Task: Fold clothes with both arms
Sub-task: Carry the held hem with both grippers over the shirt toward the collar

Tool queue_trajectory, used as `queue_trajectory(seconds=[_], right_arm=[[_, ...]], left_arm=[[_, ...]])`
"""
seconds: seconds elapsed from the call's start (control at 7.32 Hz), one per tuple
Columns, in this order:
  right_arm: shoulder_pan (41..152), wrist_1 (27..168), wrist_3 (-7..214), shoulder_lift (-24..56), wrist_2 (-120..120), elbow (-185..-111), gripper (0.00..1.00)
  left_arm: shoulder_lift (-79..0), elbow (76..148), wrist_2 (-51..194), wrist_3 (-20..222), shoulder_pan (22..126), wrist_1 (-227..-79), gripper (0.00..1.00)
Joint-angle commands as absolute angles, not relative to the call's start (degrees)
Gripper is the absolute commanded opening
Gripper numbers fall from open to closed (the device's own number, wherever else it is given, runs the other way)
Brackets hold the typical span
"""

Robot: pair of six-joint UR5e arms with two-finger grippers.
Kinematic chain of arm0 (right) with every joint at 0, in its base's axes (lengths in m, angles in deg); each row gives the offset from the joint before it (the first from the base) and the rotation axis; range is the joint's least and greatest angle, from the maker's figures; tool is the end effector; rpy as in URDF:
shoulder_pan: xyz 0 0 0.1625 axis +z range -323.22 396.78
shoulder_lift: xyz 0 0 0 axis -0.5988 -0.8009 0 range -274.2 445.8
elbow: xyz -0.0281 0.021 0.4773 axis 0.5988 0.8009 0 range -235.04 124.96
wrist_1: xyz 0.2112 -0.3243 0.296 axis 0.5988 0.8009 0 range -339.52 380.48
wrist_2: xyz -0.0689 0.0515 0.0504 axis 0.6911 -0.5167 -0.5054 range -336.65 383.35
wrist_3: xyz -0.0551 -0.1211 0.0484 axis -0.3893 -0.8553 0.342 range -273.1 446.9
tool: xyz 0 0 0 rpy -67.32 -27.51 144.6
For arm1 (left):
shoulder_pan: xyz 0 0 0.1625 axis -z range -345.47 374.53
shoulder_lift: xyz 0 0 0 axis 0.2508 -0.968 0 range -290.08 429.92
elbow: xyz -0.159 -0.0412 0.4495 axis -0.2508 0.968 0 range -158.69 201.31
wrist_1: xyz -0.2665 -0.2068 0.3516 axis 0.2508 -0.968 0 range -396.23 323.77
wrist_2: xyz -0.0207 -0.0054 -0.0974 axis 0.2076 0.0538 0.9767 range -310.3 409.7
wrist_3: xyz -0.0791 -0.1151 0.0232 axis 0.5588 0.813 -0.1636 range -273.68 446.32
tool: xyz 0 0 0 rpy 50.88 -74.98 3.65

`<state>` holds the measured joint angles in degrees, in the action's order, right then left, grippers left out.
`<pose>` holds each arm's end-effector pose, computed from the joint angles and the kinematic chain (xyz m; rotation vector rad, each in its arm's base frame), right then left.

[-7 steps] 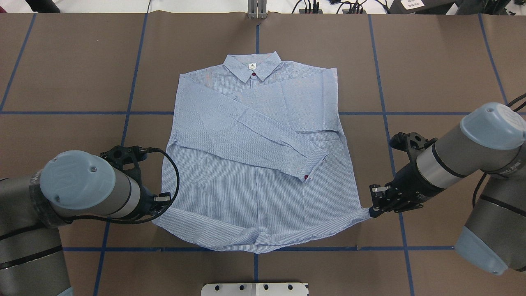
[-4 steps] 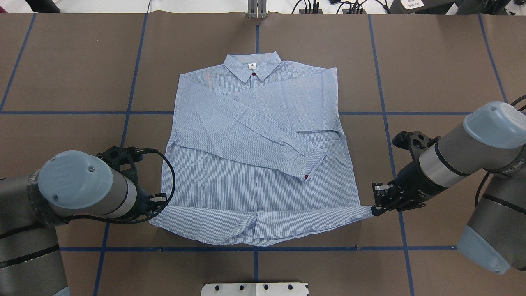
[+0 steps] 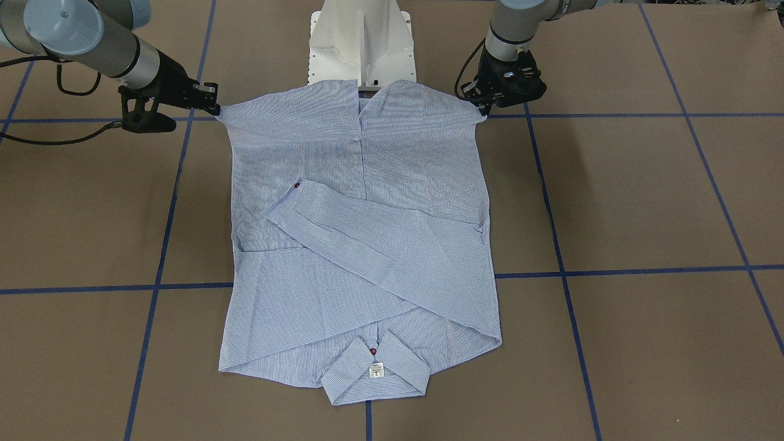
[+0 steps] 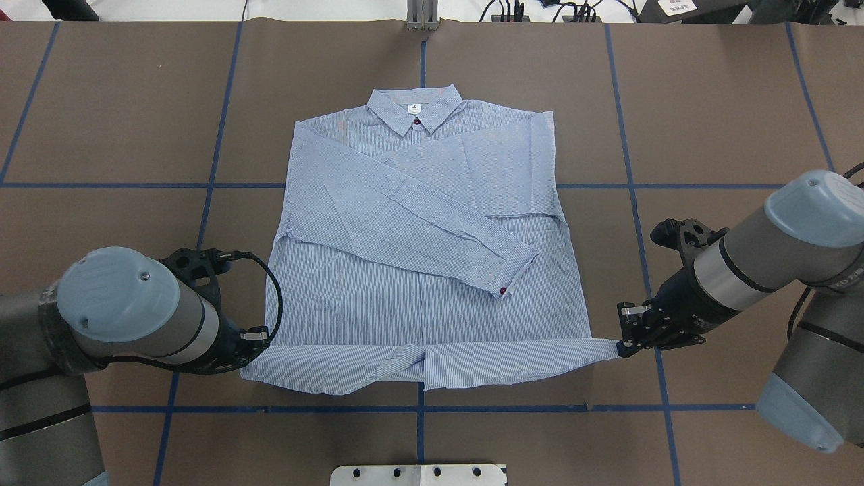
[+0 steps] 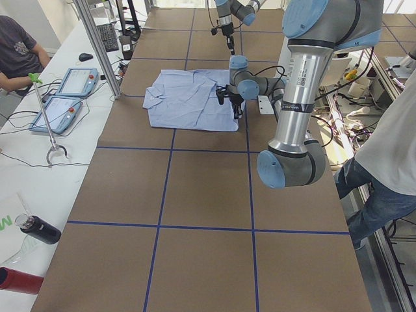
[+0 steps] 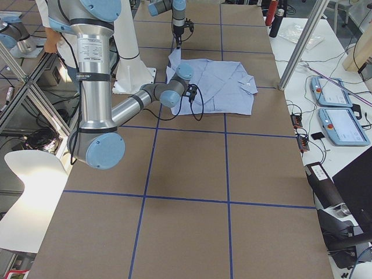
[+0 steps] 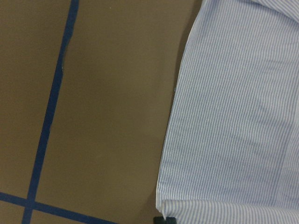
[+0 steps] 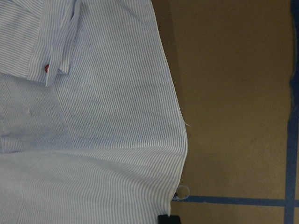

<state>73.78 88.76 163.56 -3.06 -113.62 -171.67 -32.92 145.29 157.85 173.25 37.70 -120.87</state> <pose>-0.4312 -0.3622 0.4096 -0.3461 -1.0563 0.0156 0.5080 -0.3146 0.3221 -0.1322 0.7686 -0.2183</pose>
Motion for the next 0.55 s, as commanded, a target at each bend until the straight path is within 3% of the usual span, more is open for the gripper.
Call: queue_trajectory(seconds=[0.0,0.41], right_arm=[[76.31,88.68,163.63,-2.54,-113.76,-170.97,0.00],[77.91,88.68,164.68,-0.61,-113.76,-170.97,0.00]], left_arm=[[-33.52,145.68,158.85,173.07,39.30,-120.86,0.00],[-35.09,145.68,159.03,173.16,41.59,-120.86,0.00]])
